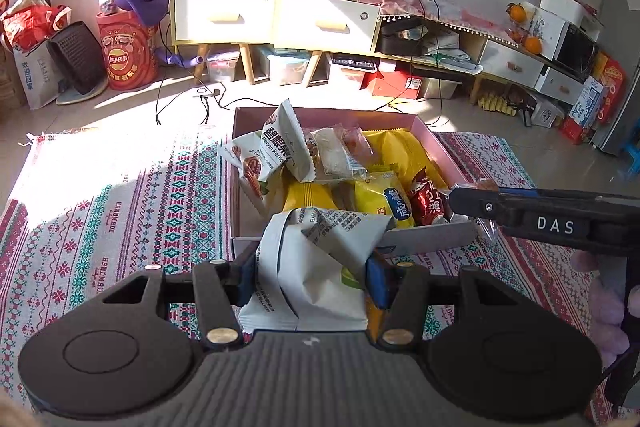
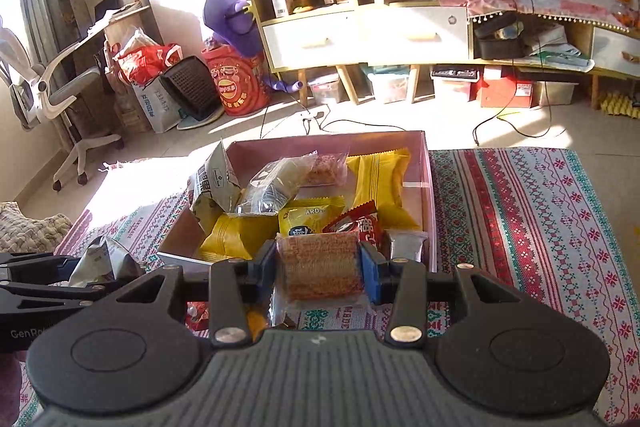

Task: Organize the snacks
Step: 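Carry the white paper bag and wafer packet over the box with both tools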

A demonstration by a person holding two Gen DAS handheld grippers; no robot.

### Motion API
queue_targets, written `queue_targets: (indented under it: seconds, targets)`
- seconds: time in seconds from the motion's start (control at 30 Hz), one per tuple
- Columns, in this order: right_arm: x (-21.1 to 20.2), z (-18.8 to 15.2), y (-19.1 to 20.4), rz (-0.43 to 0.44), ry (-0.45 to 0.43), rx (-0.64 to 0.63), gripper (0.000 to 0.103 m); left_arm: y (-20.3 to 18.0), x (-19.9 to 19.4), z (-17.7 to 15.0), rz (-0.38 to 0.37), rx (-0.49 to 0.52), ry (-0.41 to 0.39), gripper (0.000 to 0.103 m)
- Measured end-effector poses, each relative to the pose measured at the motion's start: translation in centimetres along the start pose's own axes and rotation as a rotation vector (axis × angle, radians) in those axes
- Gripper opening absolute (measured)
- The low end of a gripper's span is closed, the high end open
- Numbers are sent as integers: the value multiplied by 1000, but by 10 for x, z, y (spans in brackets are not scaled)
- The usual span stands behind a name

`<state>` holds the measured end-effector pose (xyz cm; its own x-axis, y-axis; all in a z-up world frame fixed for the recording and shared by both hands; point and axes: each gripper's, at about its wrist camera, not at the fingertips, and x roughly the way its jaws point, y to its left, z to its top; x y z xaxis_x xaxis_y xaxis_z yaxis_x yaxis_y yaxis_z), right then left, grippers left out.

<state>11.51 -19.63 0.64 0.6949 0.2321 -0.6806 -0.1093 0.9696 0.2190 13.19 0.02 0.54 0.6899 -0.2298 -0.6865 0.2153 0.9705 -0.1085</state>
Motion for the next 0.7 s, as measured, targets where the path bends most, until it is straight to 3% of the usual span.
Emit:
queue_targets:
  seconds: [0.4, 0.7]
  targets:
    - [16, 24, -35, 23, -7, 124, 40, -18, 33, 53, 41, -28, -2, 59]
    - [33, 37, -48, 101, -11, 181, 40, -24, 62, 73, 51, -47, 5, 59]
